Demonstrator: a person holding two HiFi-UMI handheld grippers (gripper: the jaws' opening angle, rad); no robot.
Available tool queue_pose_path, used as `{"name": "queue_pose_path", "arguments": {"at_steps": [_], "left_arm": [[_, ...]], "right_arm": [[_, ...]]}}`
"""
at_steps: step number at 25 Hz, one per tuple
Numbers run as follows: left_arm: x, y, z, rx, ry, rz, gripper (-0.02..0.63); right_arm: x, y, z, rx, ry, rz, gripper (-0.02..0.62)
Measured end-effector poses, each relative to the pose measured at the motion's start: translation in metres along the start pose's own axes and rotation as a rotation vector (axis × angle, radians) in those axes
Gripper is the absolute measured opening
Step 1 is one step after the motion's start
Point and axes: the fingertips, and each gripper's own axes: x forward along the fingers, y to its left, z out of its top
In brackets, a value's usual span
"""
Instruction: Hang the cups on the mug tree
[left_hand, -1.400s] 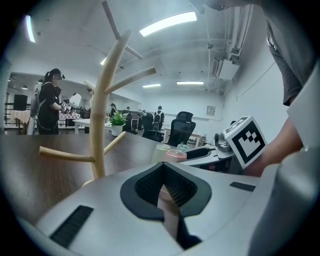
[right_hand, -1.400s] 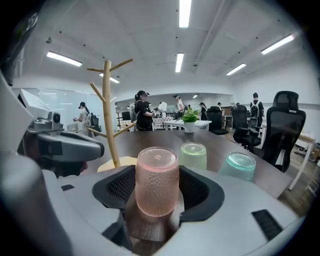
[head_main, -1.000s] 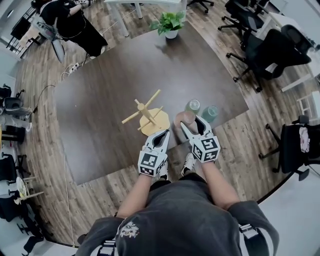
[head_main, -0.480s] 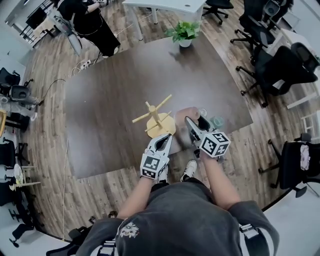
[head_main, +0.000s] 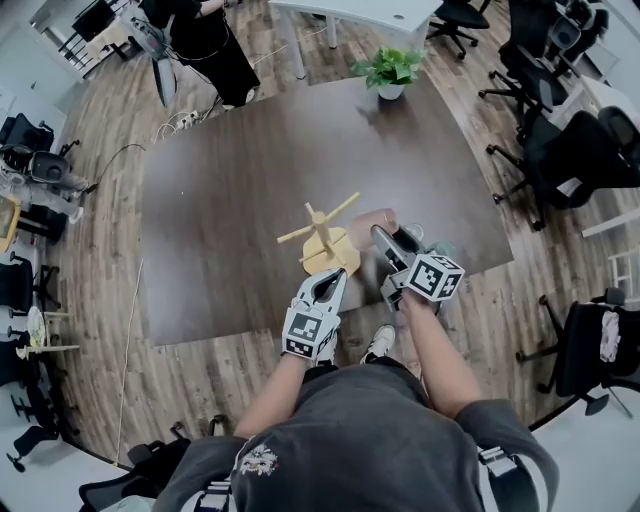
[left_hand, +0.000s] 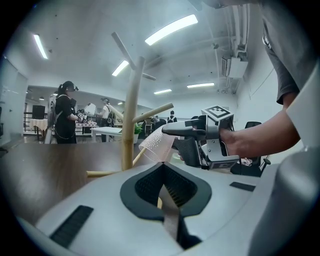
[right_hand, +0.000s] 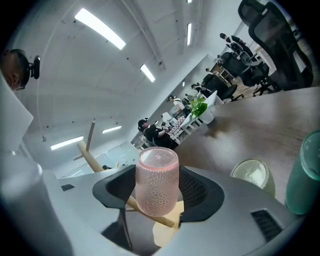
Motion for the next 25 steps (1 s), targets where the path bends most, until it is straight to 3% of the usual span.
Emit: {"name": "queue_pose_path", "arguments": {"at_steps": [10,25], "left_arm": [[-0.004,0.004,-0.005,-0.019,0.001,0.045,0.006],[-0.009,0.004,-0.009,-0.029,0.007,0.057,0.006]], "right_arm": [[0.021,-0.006,-0.028,0.068,0.117,0.066,0.290],[0.031,-0.015,-0.055,0.244,0.174,0.106,0.290]]}}
